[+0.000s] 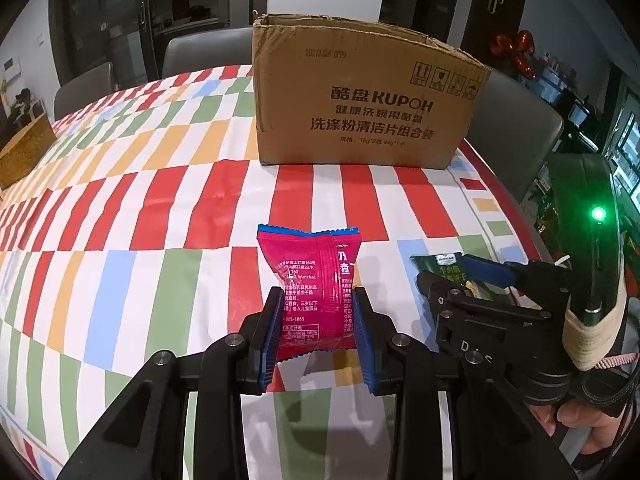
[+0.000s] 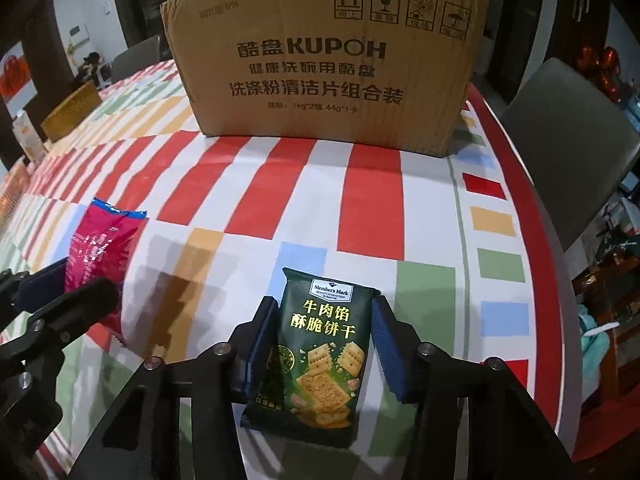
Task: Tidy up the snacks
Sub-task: 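Carry both packs over the box and open both tools to release them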
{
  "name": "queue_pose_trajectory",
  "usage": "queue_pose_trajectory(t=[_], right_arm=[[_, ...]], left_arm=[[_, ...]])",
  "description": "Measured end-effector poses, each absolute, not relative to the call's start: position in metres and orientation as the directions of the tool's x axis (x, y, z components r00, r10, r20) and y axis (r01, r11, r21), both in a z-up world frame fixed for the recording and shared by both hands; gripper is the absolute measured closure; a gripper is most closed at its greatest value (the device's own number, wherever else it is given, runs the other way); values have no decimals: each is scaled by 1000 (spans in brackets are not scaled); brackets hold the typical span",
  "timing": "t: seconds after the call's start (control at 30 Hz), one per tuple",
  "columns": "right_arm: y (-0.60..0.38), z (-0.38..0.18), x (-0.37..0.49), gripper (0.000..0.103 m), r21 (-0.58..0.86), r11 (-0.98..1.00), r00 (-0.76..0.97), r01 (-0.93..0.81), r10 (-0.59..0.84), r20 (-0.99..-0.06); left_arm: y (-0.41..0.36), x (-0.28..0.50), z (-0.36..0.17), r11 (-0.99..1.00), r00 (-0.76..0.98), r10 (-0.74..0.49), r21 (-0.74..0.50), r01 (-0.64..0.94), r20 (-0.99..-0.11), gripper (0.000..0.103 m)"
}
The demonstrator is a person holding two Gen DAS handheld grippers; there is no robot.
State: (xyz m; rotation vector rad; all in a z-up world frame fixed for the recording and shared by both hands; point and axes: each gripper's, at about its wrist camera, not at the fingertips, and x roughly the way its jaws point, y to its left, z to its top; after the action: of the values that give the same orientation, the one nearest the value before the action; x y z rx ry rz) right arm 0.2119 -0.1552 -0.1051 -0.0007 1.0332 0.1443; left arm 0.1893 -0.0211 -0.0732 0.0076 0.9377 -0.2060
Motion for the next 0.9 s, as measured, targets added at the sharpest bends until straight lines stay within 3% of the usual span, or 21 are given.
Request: queue_pose_trajectory(t=[0.63, 0.9], right_arm=[[-172, -45, 144, 56, 128, 968, 658, -217, 242, -713], [-176, -33, 141, 56, 111, 969, 677, -220, 234, -698]], left_arm=[[-25, 140, -31, 990, 642, -132, -70, 121, -755, 70], [-24, 149, -28, 989, 650, -139, -79, 121, -747, 70]])
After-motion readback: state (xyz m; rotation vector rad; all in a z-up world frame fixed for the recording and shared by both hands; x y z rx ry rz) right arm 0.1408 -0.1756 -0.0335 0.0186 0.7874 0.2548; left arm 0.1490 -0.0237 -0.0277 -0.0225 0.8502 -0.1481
